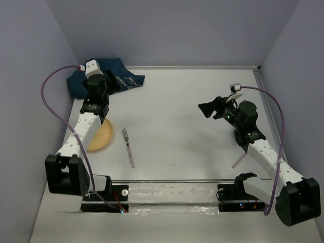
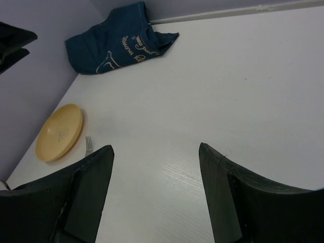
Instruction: Set the dinner table for one person
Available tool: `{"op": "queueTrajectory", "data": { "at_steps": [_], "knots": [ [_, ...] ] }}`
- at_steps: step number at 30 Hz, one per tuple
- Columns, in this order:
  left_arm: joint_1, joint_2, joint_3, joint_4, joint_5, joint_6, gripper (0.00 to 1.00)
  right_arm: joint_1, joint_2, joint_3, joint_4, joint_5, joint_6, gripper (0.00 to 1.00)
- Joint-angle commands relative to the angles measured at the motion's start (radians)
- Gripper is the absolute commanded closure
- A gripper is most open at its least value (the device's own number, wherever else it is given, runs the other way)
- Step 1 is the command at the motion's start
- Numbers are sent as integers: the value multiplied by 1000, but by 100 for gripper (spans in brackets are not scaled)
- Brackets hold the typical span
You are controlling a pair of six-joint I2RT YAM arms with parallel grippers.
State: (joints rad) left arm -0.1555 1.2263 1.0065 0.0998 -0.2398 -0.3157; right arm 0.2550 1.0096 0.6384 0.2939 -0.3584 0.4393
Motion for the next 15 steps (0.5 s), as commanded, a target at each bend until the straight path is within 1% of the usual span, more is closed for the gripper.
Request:
{"op": "queueTrajectory", "data": {
  "at_steps": [1,2,4,6,8,9,10,12,15],
  "knots": [
    [86,149,115,66,-96,-20,13,3,7,-2,30,21,-5,27],
    [100,210,132,67,-110,-14,13,3,18,0,31,19,-5,27],
    [114,274,179,64,-166,13,14,3,32,4,31,1,-5,27],
    [148,369,219,63,-177,21,14,3,44,10,30,-17,-2,27],
    [224,459,263,32,-156,11,15,3,46,10,31,-19,-2,27],
    [244,485,274,22,-141,1,15,3,46,10,31,-19,-2,27],
    [261,531,282,12,-112,-6,15,3,47,10,31,-22,-2,27],
    [295,570,299,12,-89,-10,15,3,47,12,31,-30,-2,27],
    [304,650,342,5,-84,10,15,3,50,14,33,-39,-1,27]
  ]
}}
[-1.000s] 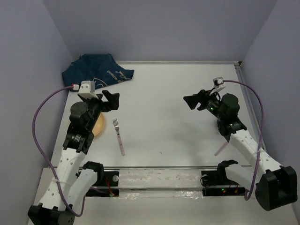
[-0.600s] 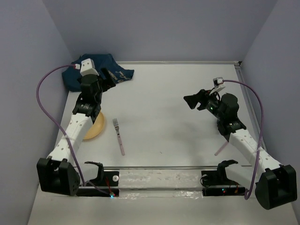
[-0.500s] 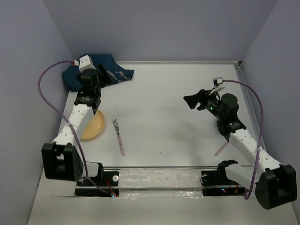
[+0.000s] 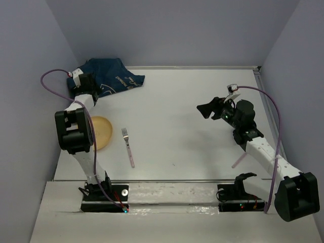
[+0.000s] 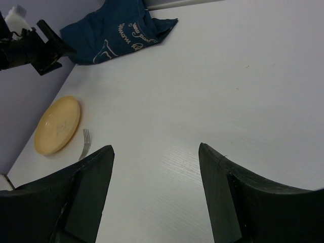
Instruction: Set the dinner table for one person
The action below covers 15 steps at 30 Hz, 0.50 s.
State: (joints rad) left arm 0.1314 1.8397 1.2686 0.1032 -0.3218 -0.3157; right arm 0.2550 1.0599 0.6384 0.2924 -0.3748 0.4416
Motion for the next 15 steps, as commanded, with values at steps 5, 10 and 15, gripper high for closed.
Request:
{"op": "queueTrajectory", "data": {
  "at_steps": [5,10,15],
  "knots": [
    [30,148,162,-22,33,0,15,3,14,18,36,-44,0,27],
    [36,234,238,-39,87,-34,15,3,25,23,36,-68,2,28],
    [45,315,301,-48,148,-85,18,3,40,27,39,-78,2,28]
  ]
}}
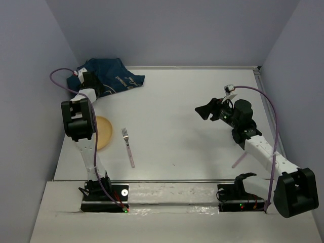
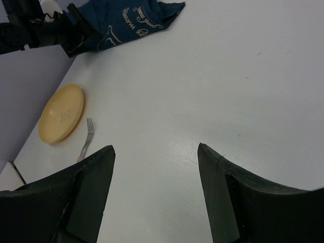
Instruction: Set the dinner table for one person
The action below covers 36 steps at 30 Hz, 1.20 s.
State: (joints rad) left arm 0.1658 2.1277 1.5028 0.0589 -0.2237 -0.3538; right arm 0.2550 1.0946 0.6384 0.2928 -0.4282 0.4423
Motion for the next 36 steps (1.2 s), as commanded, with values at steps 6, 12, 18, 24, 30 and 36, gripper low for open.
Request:
{"op": "queueTrajectory", "data": {
  "at_steps": [6,12,18,24,30,36],
  "knots": [
    [11,70,99,-13,63,-68,29,3,13,27,35,-4,-8,28],
    [14,90,88,-10,60,-59,53,3,17,29,34,-4,-7,28],
    [9,78,86,-1,103,-37,98,3,10,29,32,-4,-5,28],
    [-54,-26,51,61,167,-28,100,3,22,33,32,-14,-2,28],
    [-179,-104,132,65,230,-66,100,3,34,33,32,-6,-7,28],
    [-310,-190,209,85,343,-180,100,3,33,33,26,8,-14,27]
  ]
}}
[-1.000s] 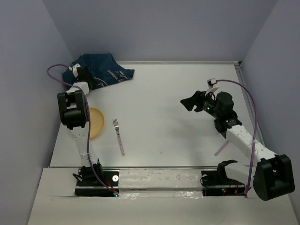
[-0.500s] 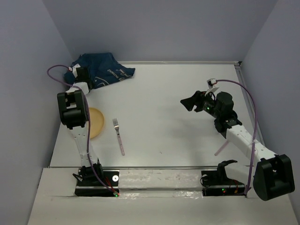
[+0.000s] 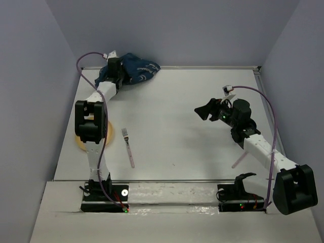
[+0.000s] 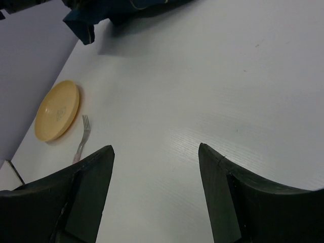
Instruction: Set the dinner table for one person
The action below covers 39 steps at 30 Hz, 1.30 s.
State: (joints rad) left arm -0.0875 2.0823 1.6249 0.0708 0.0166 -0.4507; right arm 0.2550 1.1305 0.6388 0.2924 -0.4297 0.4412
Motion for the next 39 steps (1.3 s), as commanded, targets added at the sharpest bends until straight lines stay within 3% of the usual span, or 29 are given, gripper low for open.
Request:
{"op": "queueTrajectory", "data": {
  "at_steps": [1,5,10,17,20,21,22,23,24,25,30,35,39],
  "knots": [
    [-69,-171,92,84,114,-104,100,3,-5,35,24,17,-16,27],
    [-144,-229,73,119,91,-129,100,3,-1,41,8,32,-21,26],
    [-190,-350,-161,354,135,-330,100,3,0,42,-9,65,-24,23],
    [-297,-344,-365,481,174,-348,100,3,63,82,-79,112,-35,19],
    [-334,-323,-439,535,178,-359,81,3,89,94,-102,150,-41,17],
    [-337,-318,-444,535,180,-353,56,3,100,101,-114,157,-42,16],
    [-337,-318,-444,535,177,-342,45,3,106,105,-122,166,-44,16],
    [-337,-326,-444,525,160,-307,16,3,126,117,-143,183,-48,15],
    [-336,-335,-441,509,143,-280,5,3,136,124,-154,192,-53,15],
    [-337,-346,-438,462,122,-249,1,3,149,130,-162,200,-58,15],
    [-324,-473,-584,419,-177,-131,1,3,181,145,-173,184,-56,15],
    [-261,-444,-663,412,-199,-175,1,3,175,144,-170,166,-56,18],
    [-175,-360,-613,396,-165,-190,1,3,170,144,-171,155,-56,21]
  ]
}}
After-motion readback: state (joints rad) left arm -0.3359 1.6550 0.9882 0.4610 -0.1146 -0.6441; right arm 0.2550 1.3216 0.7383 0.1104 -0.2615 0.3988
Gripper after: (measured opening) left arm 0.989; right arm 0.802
